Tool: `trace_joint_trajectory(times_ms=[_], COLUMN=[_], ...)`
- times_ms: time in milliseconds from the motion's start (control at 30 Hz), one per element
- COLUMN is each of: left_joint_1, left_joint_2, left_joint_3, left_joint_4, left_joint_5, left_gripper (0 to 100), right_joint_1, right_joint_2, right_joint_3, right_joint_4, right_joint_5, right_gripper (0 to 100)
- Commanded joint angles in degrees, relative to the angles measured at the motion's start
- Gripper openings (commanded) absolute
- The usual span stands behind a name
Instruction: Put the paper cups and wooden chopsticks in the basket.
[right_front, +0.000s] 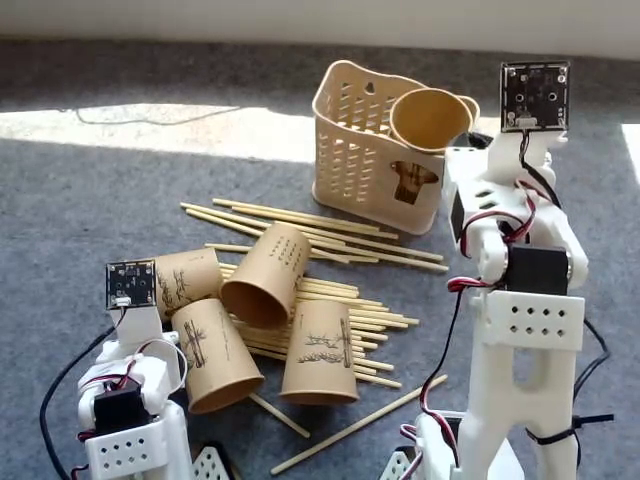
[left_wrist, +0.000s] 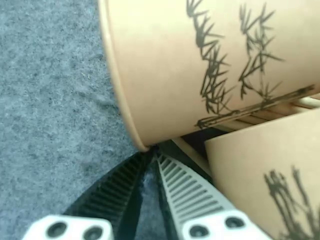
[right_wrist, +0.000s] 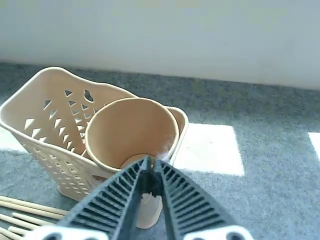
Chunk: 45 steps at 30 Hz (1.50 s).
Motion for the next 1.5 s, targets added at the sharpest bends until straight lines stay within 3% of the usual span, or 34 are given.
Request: trace_joint_trajectory(times_ms=[0, 500, 633, 967, 1467], left_joint_1=[-0.1, -0.1, -0.1, -0.1, -0.1], left_joint_2=[0.1, 0.1, 0.1, 0.1, 0.1], left_joint_3=[1.2, 1.2, 1.2, 1.2, 1.2], left_joint_4=[0.4, 0.4, 0.4, 0.4, 0.4], left_joint_5=[-0.1, -0.1, -0.1, -0.1, -0.2], left_gripper=[1, 1, 1, 1, 1], right_joint_1=[-0.6, -7.9, -7.8, -7.9, -8.0], right_joint_2=[-0.6, -0.7, -4.1, -23.7, -36.4], right_joint_3=[-1.0, 3.5, 7.8, 32.5, 52.3], right_joint_4=[2.0, 22.5, 23.3, 8.7, -8.3], right_joint_5=[-0.4, -0.4, -3.1, -5.7, -10.1], right_gripper=[0.5, 0.5, 0.5, 0.5, 0.5])
